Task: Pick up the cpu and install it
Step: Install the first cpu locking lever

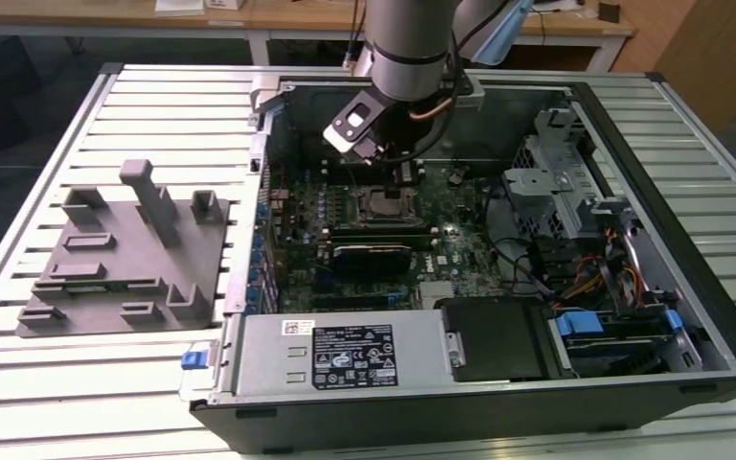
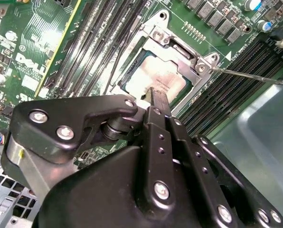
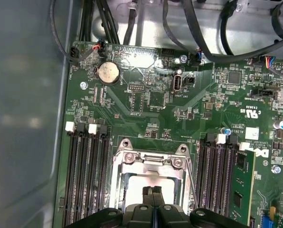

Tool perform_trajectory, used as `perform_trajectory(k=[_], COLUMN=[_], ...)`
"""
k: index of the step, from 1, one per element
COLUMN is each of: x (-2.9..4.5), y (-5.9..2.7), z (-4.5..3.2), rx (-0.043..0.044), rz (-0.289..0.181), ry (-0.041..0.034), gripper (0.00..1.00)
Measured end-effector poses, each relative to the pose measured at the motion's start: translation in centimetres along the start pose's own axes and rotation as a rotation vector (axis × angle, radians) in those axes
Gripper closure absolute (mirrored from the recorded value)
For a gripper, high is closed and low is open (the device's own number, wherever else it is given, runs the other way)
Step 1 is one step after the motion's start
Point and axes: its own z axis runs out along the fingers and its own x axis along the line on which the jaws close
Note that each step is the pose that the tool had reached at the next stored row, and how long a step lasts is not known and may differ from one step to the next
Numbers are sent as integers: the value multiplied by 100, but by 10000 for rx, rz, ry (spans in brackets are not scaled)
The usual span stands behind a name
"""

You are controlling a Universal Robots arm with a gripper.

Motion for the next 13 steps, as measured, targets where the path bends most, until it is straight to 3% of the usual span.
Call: perform_trajectory(k=[11,12,13], x=[-1,0,0], y=[2,2,3], z=[-28,-82,-186], rx=[1,1,1], rz=[-1,0,1], ry=[0,2,1], gripper=[89,89,89])
